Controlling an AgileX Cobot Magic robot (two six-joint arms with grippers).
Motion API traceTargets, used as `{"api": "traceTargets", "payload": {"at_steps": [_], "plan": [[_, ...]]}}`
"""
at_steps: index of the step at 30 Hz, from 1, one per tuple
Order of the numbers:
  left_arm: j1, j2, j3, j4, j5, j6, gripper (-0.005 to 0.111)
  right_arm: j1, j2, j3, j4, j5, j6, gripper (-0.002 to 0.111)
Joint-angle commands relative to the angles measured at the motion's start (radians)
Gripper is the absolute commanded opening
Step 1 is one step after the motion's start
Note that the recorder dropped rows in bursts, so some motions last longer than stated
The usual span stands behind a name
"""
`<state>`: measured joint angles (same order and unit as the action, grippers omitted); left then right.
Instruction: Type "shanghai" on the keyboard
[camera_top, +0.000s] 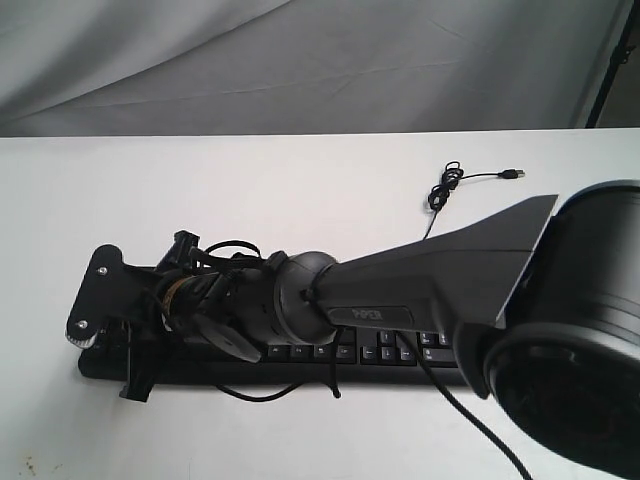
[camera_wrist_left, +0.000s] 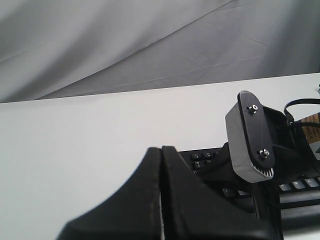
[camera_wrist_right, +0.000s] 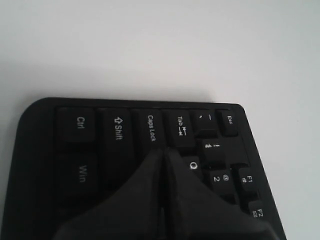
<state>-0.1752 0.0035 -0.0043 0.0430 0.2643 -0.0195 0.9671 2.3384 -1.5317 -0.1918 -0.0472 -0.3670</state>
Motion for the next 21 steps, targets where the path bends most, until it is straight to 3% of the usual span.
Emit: {"api": "traceTargets", "payload": {"at_steps": [1, 15, 21], "plan": [[-0.004, -0.003, 0.004, 0.005, -0.005, -0.003, 0.000, 0.001, 0.003, -0.006, -0.004, -0.006, -0.004, 0.000], [-0.004, -0.003, 0.004, 0.005, -0.005, -0.003, 0.000, -0.012, -0.061, -0.004, -0.019, 0.047, -0.014, 0.000], [-0.004, -0.003, 0.004, 0.005, -0.005, -0.003, 0.000, -0.072, -0.200, 0.179, -0.025, -0.011, -0.007, 0.000]]}}
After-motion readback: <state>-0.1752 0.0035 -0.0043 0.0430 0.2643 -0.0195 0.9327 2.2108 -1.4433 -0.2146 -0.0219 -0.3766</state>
